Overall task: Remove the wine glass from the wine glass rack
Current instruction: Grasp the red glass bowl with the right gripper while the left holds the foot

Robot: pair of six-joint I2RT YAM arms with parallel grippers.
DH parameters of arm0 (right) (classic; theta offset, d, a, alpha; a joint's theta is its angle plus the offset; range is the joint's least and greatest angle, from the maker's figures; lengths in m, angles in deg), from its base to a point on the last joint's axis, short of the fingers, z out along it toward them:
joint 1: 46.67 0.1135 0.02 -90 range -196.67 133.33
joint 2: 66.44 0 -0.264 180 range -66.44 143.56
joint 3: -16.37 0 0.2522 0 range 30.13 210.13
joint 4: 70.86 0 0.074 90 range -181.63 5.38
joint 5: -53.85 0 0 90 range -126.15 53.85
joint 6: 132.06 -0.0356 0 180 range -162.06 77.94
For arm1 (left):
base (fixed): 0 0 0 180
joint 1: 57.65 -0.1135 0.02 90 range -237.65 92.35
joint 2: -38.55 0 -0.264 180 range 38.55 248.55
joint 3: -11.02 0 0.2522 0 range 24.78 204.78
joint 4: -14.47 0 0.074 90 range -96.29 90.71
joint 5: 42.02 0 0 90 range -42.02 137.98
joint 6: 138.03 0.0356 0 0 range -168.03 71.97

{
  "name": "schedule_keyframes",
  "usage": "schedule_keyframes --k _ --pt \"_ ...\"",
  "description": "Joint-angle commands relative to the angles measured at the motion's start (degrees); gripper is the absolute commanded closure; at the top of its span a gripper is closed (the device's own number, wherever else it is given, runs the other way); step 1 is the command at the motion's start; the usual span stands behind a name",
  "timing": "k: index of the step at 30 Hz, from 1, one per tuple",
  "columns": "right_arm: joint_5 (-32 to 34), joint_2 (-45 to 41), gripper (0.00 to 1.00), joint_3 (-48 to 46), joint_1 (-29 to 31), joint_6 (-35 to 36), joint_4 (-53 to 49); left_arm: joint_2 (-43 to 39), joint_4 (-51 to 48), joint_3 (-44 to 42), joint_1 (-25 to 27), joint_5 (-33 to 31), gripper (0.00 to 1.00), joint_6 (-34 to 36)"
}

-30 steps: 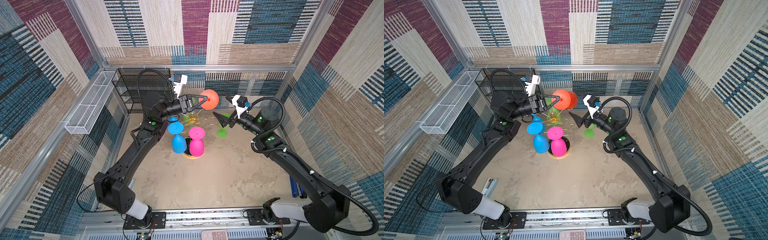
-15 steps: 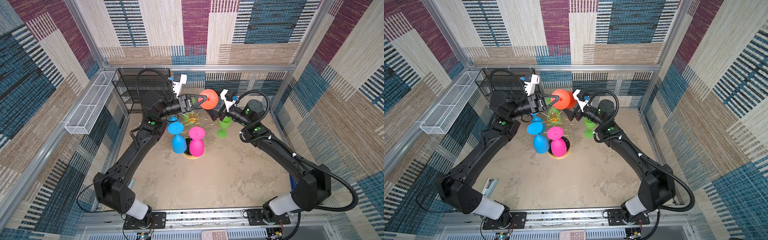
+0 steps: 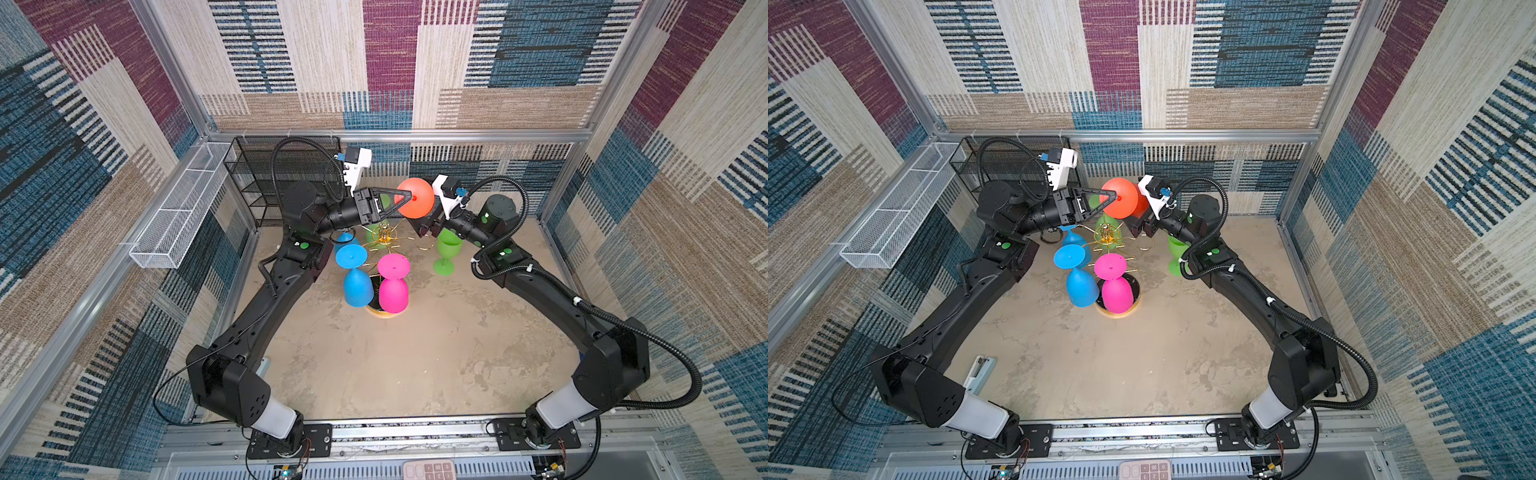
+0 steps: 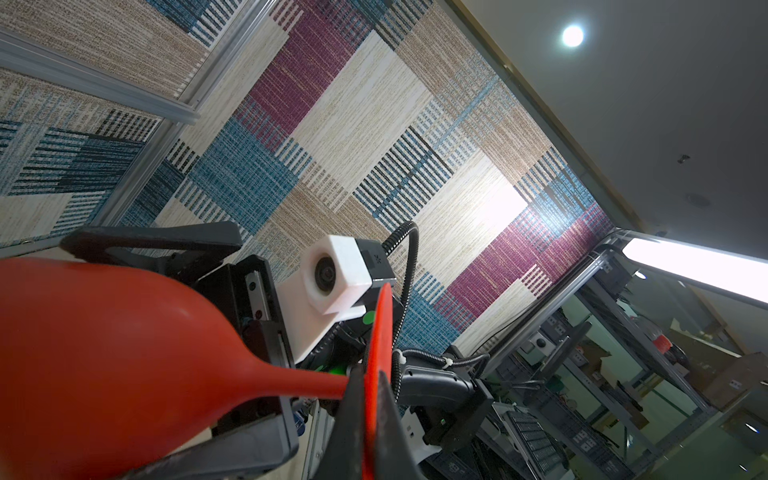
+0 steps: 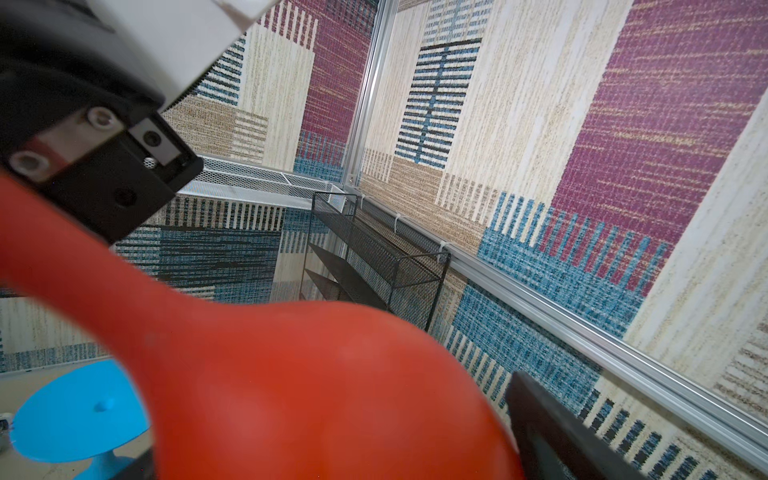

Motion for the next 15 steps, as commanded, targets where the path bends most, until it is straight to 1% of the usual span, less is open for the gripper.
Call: schedule_keyframes --k 1,7,10,13,15 --pt "1.84 0.15 0.06 0.31 0.23 -0.22 1.25 -0.19 3.20 0.35 -0.22 1.07 1.00 -1.90" --pt "3.19 -0.81 0.15 -0.27 0.48 -0.18 0.90 -0.18 3.74 0.13 -0.37 1.05 1.00 -2.47" --pt "3.66 -1.33 0.23 -0.37 0.62 -0.14 0.31 -0.19 4.20 0.11 -0.46 1.01 1.00 -2.83" --pt "3.71 -1.92 0.25 -0.78 0.76 -0.05 -0.19 -0.33 4.50 0.07 -0.55 1.06 1.00 -3.00" --pt "3.60 -2.47 0.27 -1.10 1.00 0.09 -0.50 -0.33 4.90 0.05 -0.71 1.02 0.96 -3.04"
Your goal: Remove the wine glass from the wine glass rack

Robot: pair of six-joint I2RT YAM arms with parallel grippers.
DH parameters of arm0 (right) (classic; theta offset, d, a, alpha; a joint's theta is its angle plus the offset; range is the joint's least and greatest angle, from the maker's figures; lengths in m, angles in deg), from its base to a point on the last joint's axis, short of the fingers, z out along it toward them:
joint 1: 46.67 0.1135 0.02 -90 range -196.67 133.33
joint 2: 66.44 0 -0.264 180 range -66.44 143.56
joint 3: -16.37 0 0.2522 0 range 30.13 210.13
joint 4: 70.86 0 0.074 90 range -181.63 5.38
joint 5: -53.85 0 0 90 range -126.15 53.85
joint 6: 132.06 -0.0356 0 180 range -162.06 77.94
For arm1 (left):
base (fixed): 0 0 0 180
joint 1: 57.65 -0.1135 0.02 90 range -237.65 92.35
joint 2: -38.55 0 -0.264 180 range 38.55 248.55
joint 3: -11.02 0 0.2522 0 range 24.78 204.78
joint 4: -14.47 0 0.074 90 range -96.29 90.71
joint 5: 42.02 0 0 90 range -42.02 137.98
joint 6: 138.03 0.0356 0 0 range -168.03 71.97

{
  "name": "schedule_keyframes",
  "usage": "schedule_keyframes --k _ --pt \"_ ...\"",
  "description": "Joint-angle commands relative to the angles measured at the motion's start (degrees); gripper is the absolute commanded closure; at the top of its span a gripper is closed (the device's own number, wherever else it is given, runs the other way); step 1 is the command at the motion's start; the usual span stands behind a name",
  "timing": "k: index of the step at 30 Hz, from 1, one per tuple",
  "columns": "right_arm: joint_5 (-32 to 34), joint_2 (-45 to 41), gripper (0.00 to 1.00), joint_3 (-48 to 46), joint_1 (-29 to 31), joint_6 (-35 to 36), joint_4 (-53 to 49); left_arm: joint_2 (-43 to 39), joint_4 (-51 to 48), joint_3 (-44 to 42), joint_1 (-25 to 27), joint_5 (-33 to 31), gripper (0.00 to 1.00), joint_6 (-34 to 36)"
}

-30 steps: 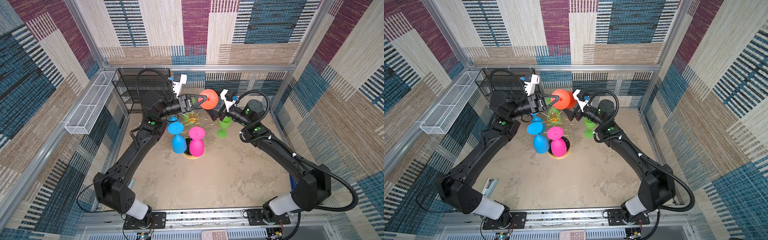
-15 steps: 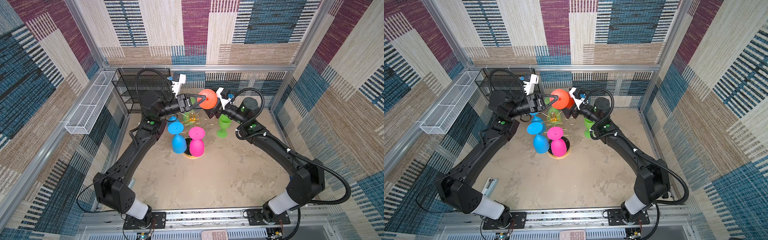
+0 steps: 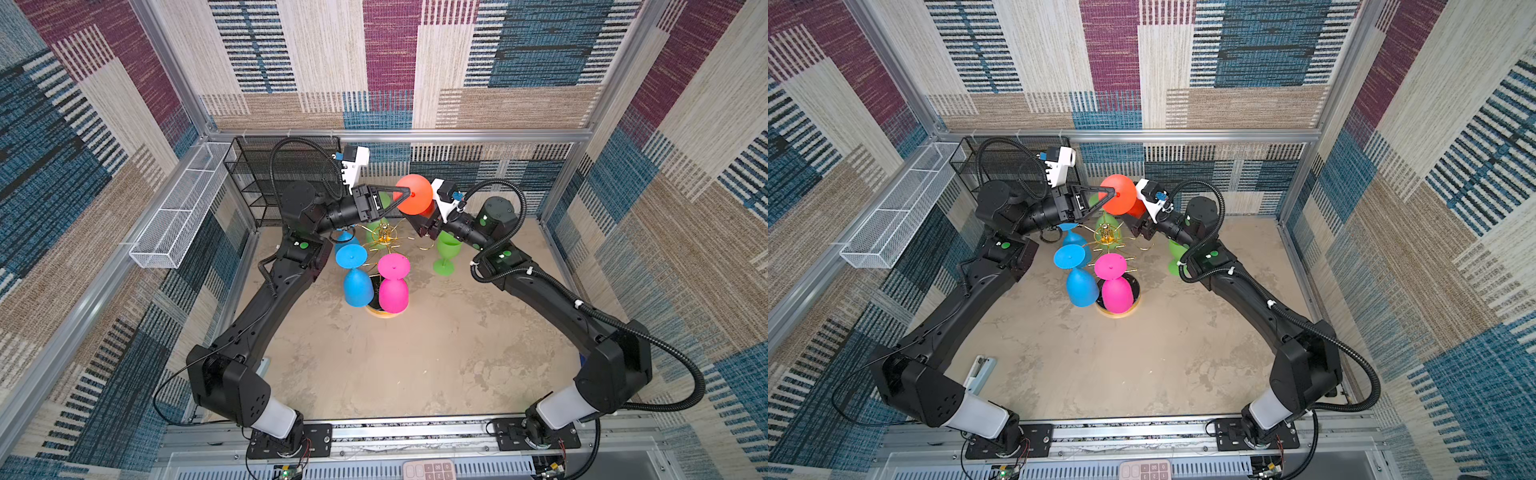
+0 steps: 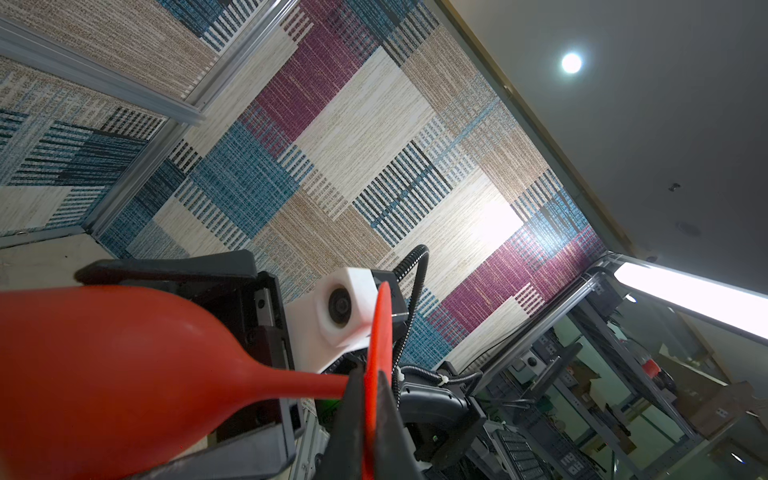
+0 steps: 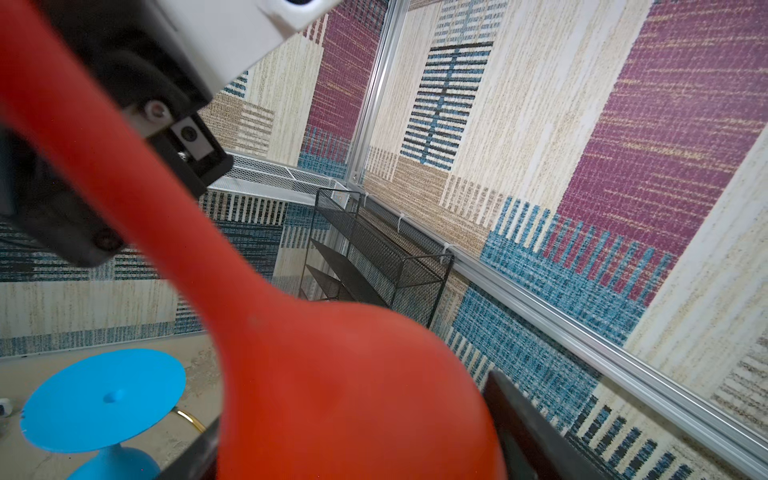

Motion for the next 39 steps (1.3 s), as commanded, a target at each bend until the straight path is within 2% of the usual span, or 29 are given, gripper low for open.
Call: schedule_keyframes --k 1,5,7,10,13,16,18,21,24,27,30,34,39 --pt "2.55 -1.25 0.28 -0.27 0.11 -2.43 0.55 -0.32 4.18 0.09 -0.40 2.27 0.91 0.39" --pt "2.56 -2.28 0.30 -0.07 0.48 -3.09 -1.20 -0.25 5.84 -0.24 -0.66 2.11 0.73 -0.13" --pt "2.08 -2.86 0.32 0.51 0.59 -3.79 -3.45 -0.12 11.89 -0.95 -1.13 1.86 0.66 -2.46" --pt "2.74 -4.28 0.34 0.34 0.58 -4.81 -5.98 0.05 17.11 -1.92 -2.10 1.17 0.63 -5.32" --pt "4.09 -5.55 0.36 1.77 0.62 -5.39 -11.96 -0.50 17.07 -2.62 -3.23 0.79 0.63 -2.88" --pt "5.34 -7.28 0.39 3.53 0.67 -6.38 -19.07 -2.52 7.59 -3.60 -3.78 -1.05 0.63 9.34" --pt "6.47 -8.59 0.40 5.10 0.65 -6.61 -24.54 -4.05 -2.19 -4.15 -3.71 -4.87 0.61 19.86" --pt "8.32 -10.39 0.41 7.52 0.63 -7.05 -32.32 -5.52 -5.49 -6.28 -3.65 -9.93 0.61 31.60" --pt "9.07 -11.90 0.43 8.90 0.69 -7.81 -38.52 -6.81 -5.13 -9.16 -3.57 -15.51 0.59 41.41" --pt "9.11 -12.95 0.44 9.56 0.63 -8.88 -42.84 -6.67 -3.83 -10.20 -3.39 -18.16 0.59 52.42" --pt "8.87 -13.32 0.45 9.78 0.66 -10.05 -45.71 -5.89 2.10 -11.85 -3.16 -16.10 0.59 63.61" --pt "8.38 -12.92 0.48 11.03 0.62 -11.11 -48.90 -4.40 9.14 -12.00 -3.09 -12.34 0.61 74.54" --pt "7.69 -12.08 0.49 12.46 0.62 -11.69 -51.15 -1.44 17.28 -11.67 -3.07 -8.51 0.63 80.35"
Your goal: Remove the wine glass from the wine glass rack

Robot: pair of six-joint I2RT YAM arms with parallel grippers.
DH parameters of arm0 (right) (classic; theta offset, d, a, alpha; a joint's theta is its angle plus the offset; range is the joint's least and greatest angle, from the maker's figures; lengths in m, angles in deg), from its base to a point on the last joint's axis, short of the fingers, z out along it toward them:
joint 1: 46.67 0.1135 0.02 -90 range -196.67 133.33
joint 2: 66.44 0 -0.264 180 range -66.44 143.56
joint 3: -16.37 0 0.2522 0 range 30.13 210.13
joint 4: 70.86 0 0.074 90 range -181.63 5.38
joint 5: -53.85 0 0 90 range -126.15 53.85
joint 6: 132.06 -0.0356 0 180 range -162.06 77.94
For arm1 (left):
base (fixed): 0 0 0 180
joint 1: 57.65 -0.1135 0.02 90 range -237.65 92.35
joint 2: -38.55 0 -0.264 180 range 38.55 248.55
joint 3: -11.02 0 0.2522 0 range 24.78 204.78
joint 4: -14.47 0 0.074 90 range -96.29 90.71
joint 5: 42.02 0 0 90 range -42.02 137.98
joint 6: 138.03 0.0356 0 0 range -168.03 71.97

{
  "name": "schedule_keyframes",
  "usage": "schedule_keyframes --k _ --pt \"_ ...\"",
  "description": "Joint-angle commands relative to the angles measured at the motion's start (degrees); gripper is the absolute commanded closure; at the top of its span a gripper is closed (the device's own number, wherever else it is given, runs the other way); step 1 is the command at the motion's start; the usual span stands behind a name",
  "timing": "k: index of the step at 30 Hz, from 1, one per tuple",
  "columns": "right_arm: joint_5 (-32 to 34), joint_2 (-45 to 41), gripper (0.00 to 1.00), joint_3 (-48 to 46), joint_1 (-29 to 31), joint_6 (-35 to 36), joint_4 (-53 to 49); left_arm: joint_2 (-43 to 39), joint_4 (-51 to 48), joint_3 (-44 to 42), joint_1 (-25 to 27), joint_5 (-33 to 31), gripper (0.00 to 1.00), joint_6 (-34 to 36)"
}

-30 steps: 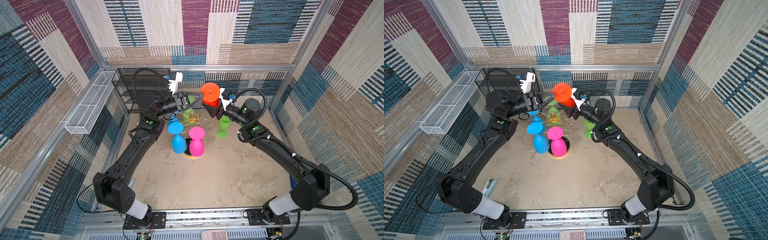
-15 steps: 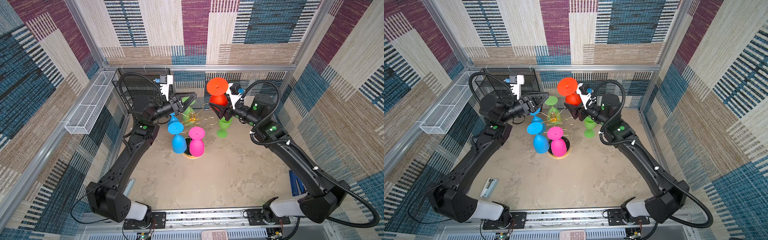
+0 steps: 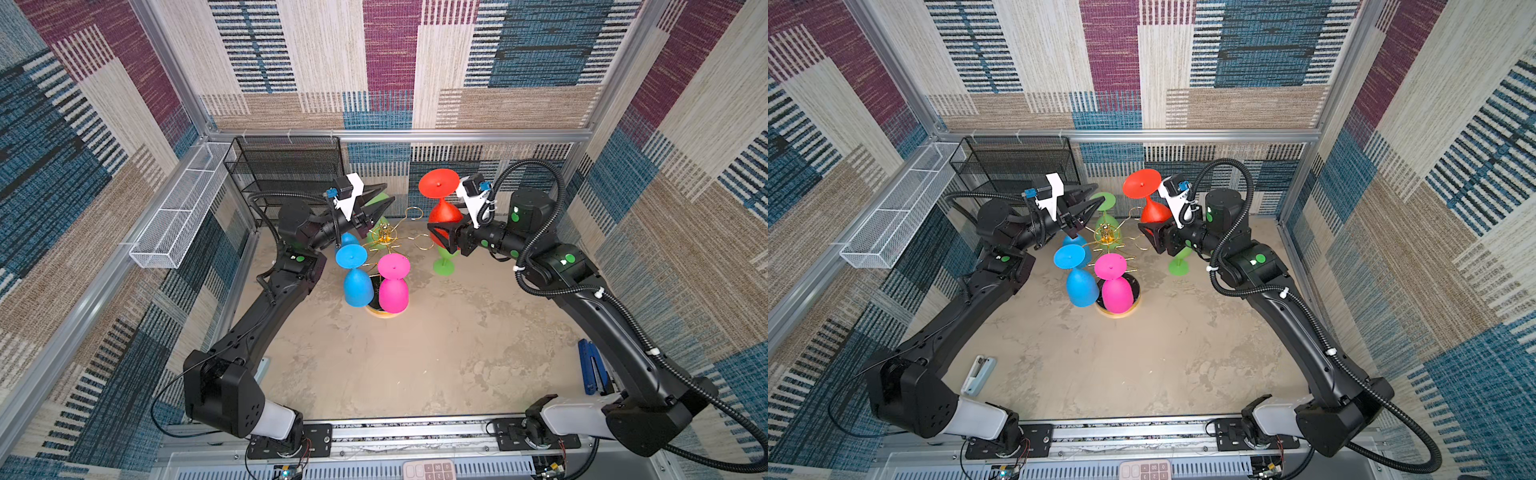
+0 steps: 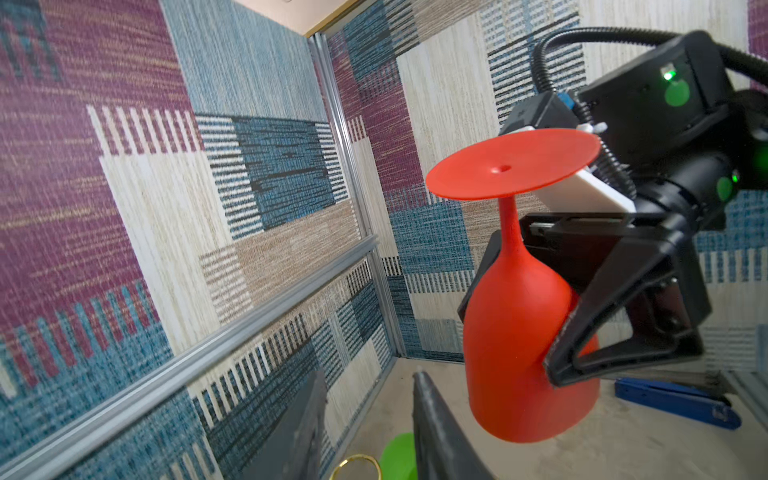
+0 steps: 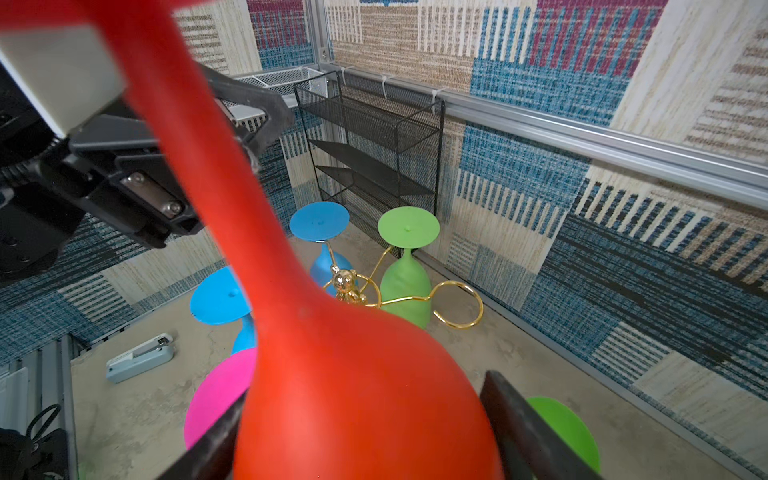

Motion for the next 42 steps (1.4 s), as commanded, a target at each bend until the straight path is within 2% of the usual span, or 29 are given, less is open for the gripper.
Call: schedule_keyframes --k 1,5,11,21,30,42 --pt "-1.14 0.80 0.50 0.90 0.10 -1.19 -2.40 1.63 9.20 0.66 -0.07 4.46 0.64 10.07" --pt "-2.59 2.05 0.51 2.86 0.15 -1.71 -4.31 2.96 9.32 1.64 0.19 7.75 0.65 15.37" --pt "-4.35 3.53 0.53 3.23 0.38 -2.47 -4.97 3.83 8.89 1.83 0.66 7.69 0.65 19.49" --pt "-5.90 6.93 0.55 5.50 1.85 -2.61 -6.44 4.39 8.75 2.85 1.08 7.99 0.65 22.34" --pt "-6.82 8.65 0.55 6.40 2.50 -2.99 -7.33 4.26 8.50 3.01 1.44 11.14 0.67 24.09" --pt "-7.51 10.52 0.55 8.34 2.60 -3.53 -9.34 4.18 8.71 4.04 1.71 12.63 0.73 24.93"
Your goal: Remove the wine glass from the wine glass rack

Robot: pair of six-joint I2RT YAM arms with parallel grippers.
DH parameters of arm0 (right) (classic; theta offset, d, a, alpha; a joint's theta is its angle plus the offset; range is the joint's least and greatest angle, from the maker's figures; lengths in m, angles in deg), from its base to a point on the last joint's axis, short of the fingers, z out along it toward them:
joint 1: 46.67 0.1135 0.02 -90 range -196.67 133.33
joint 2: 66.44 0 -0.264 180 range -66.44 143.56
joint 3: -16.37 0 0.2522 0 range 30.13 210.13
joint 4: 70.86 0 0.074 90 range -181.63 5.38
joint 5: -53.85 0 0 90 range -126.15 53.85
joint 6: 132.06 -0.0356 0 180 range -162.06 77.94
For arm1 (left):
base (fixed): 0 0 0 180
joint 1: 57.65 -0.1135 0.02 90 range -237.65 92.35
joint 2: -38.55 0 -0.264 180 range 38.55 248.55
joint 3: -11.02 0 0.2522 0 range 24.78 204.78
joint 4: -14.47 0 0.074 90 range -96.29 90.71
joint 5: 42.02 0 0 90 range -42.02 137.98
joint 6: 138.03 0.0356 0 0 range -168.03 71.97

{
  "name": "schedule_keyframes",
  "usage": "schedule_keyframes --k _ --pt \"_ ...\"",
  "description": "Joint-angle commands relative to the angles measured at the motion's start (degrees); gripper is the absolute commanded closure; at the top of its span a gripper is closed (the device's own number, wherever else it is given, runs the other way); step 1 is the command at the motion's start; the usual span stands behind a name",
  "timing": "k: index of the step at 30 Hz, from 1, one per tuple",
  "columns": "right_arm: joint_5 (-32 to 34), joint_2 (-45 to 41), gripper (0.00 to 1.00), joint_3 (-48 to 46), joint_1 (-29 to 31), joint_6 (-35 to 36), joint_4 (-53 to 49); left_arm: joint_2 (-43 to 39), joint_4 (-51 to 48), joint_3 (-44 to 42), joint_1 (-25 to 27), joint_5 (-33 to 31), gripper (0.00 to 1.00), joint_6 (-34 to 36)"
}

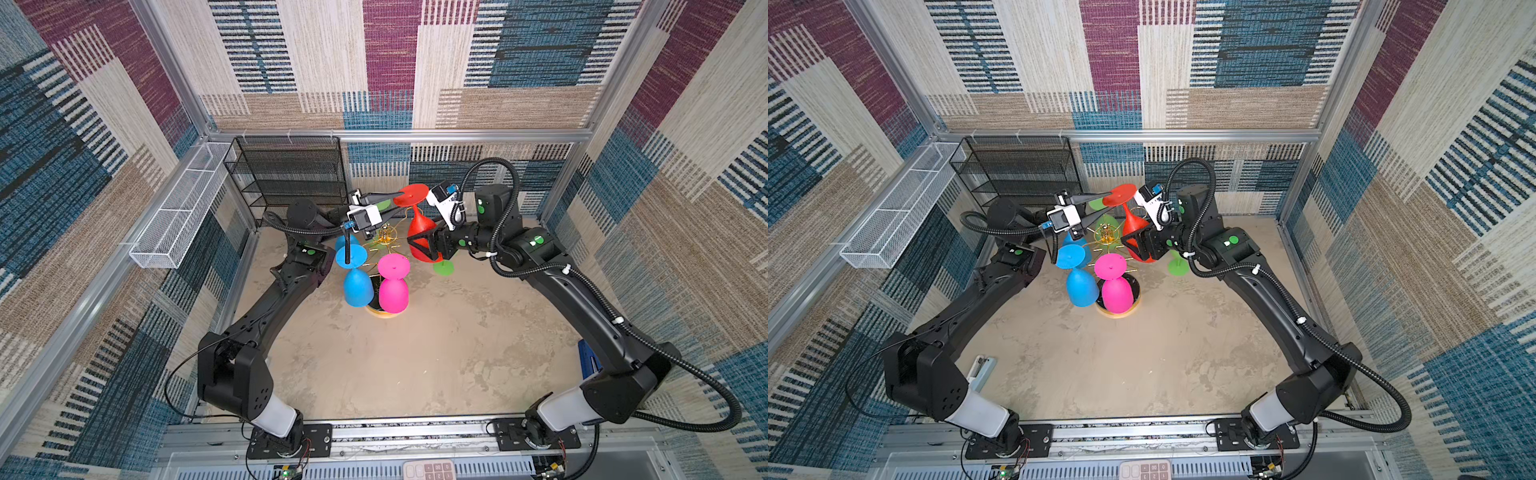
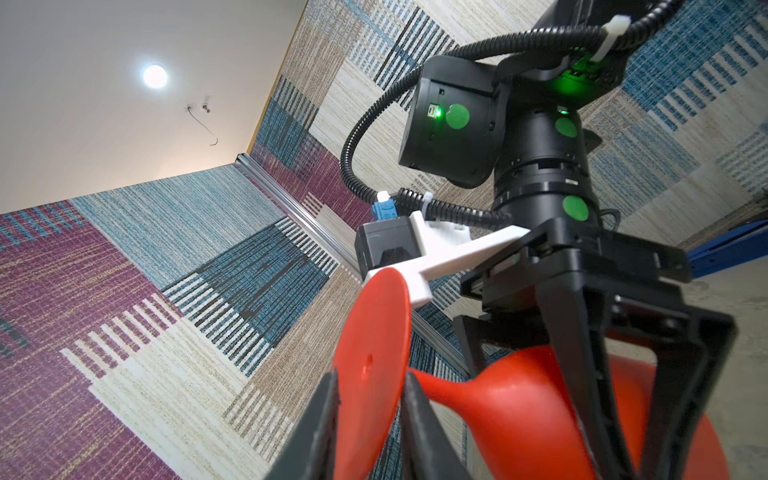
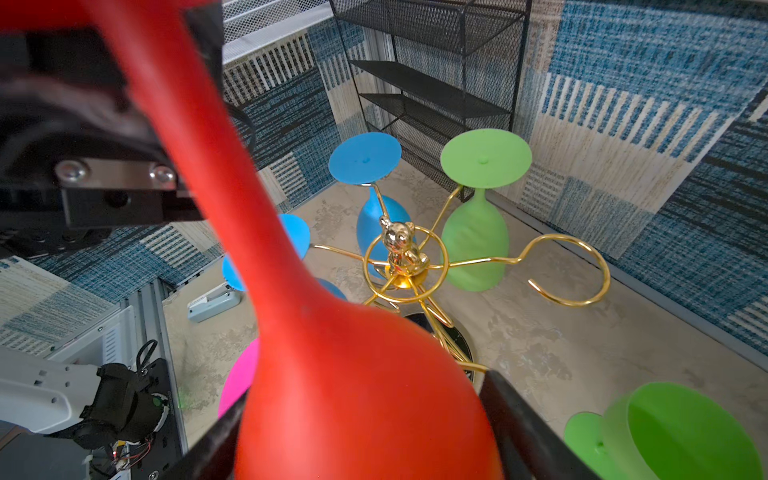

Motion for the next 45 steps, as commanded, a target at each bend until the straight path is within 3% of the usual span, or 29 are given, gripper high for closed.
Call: schedule_keyframes --k 1,8,13,17,21,24,31,38,45 --pt "-0.81 0.33 0.55 0.83 0.07 -0.80 0.13 -0.32 1.74 0.59 0.08 1.14 0.73 1.94" --pt "-1.20 1.11 0.54 1.94 0.07 -1.38 -0.66 -0.35 2.01 0.42 0.14 1.79 0.84 2.00" --pt "-1.74 0.89 0.47 2.15 0.11 -1.73 -0.43 -0.46 2.16 0.15 0.10 1.32 0.99 1.83" --pt "-2.18 0.12 0.35 1.72 0.11 -2.58 0.76 -0.81 2.53 -0.19 0.14 0.68 1.00 0.88" --pt "-2.67 -1.76 0.10 0.38 0.07 -4.08 3.81 -1.21 2.71 -0.94 0.14 -1.53 1.00 0.18" --pt "-2.87 -5.49 0.01 -2.61 -0.02 -5.95 9.62 -2.04 3.37 -2.34 0.14 -4.03 1.00 -2.34" --pt "2.69 -16.42 0.01 -11.31 -0.46 -9.88 24.06 -6.48 2.81 -8.99 0.14 -15.07 1.00 -16.38" --pt "8.51 -26.09 0.02 -20.86 -1.53 -13.17 31.82 -11.62 -11.59 -9.88 0.14 -29.15 1.00 -30.65" --pt "11.35 -30.07 0.26 -26.22 -2.37 -15.93 33.28 -13.97 -17.64 -9.93 -0.03 -30.78 1.00 -37.14"
